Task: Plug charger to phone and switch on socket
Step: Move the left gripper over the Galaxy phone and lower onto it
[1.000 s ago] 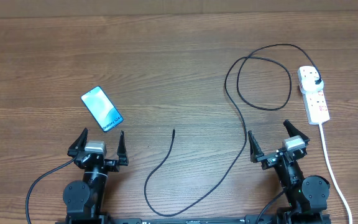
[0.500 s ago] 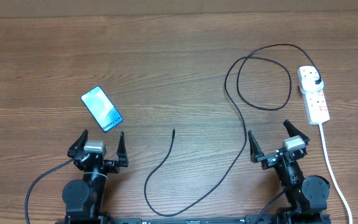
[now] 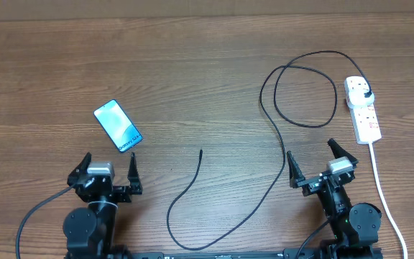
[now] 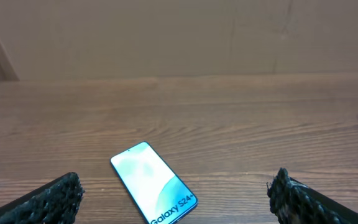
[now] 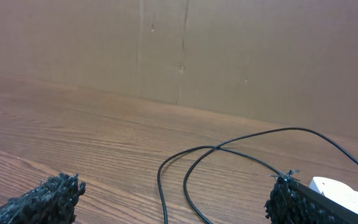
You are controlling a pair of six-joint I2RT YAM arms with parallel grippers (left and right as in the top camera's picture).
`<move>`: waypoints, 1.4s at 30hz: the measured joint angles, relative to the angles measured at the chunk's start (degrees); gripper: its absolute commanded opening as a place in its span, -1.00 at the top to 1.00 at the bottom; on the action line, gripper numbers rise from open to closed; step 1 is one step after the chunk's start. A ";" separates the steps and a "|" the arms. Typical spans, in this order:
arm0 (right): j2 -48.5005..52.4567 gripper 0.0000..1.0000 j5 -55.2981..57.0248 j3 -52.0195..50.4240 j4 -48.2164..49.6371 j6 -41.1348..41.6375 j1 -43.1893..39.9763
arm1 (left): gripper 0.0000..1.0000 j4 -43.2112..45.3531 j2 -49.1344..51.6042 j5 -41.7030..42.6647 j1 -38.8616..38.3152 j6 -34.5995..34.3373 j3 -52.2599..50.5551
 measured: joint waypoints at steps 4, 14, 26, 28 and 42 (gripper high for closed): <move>-0.02 -1.00 0.02 0.00 0.02 0.00 0.00 | -0.99 -0.20 8.13 -0.70 0.00 -0.02 4.98; -0.02 -1.00 0.02 0.00 0.02 0.02 0.00 | -0.99 -7.69 30.16 -1.25 0.00 -0.44 26.16; -0.02 -1.00 0.02 0.00 0.02 -0.02 -0.02 | -0.99 -35.08 54.53 -1.16 0.00 -6.56 60.37; -0.02 -1.00 0.02 0.00 0.04 -0.02 0.00 | -0.99 -37.68 58.21 0.59 0.00 -6.75 64.17; -0.02 -1.00 0.04 0.00 0.02 -0.02 0.00 | -1.00 -39.28 69.18 7.74 0.00 -13.86 65.11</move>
